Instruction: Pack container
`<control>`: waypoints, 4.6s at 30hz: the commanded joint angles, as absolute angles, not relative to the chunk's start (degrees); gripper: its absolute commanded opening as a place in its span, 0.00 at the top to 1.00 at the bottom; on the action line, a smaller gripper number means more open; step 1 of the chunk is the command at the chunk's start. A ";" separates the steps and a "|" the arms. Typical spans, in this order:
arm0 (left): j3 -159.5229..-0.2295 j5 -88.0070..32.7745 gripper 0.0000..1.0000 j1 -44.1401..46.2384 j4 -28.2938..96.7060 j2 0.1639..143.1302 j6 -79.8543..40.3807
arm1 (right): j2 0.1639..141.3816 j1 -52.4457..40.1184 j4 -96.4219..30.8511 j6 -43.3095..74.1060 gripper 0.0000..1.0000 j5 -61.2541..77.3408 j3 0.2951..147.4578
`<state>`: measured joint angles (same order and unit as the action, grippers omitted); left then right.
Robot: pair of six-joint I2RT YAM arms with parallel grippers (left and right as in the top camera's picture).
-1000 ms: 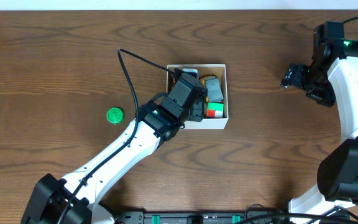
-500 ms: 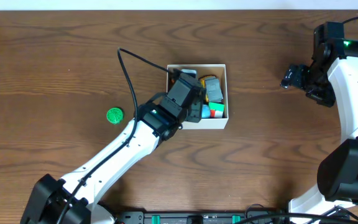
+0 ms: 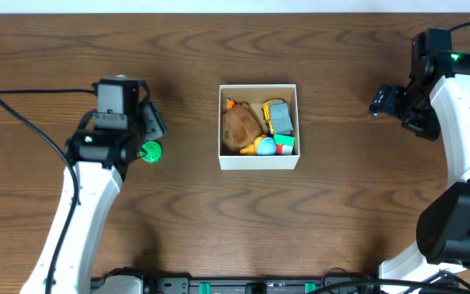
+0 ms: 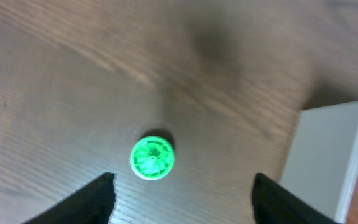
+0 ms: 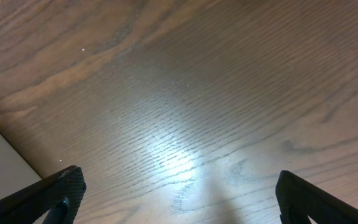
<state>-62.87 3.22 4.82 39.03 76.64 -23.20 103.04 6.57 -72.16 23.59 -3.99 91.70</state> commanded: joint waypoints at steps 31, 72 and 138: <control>-63.61 -2.57 0.09 -0.99 35.94 105.93 -20.58 | 103.50 6.46 -72.58 21.76 0.01 -2.33 91.57; -66.04 -2.57 0.78 0.43 39.35 102.00 -20.34 | 103.50 6.46 -72.64 21.74 0.01 -2.35 91.57; -72.25 0.82 0.02 4.12 40.73 80.47 -12.03 | 94.32 -4.51 -48.84 10.50 0.01 -3.46 91.66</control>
<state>-72.25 0.45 5.54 40.40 80.47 -12.56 94.41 -4.47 -47.88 13.32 -2.55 91.48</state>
